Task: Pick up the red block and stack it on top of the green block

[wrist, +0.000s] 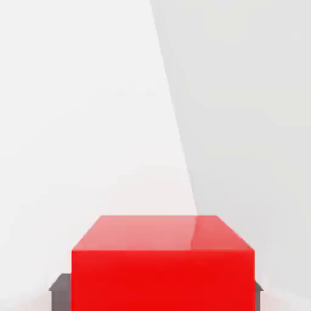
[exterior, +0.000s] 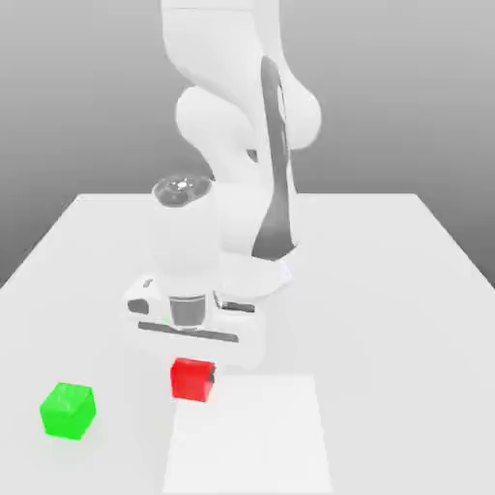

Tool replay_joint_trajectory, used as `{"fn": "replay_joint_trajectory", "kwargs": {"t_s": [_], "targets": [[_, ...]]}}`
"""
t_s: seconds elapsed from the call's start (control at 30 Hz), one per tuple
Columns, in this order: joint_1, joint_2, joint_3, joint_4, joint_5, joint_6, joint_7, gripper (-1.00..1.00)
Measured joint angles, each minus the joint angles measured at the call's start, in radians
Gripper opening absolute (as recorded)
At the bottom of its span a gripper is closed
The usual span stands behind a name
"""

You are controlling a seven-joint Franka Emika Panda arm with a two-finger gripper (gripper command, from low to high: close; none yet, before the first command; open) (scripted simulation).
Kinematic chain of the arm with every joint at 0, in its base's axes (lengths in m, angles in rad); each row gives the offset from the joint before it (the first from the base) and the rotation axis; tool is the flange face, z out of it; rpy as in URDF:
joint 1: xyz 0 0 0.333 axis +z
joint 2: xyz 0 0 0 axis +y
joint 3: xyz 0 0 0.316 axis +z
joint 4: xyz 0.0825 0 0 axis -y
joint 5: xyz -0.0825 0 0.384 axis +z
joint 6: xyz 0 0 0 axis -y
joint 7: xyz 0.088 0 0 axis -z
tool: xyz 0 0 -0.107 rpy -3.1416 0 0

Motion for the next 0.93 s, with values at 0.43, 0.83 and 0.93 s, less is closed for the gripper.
{"fn": "replay_joint_trajectory", "kwargs": {"t_s": [0.43, 0.83, 0.93], "targets": [[-0.065, -0.242, -0.061, 0.056, -0.076, -0.298, 0.094, -1.00], [-0.248, 0.034, -0.098, 0.334, 0.007, -0.302, 0.144, 1.00], [-0.248, 0.034, -0.098, 0.334, 0.007, -0.302, 0.144, 1.00]]}}
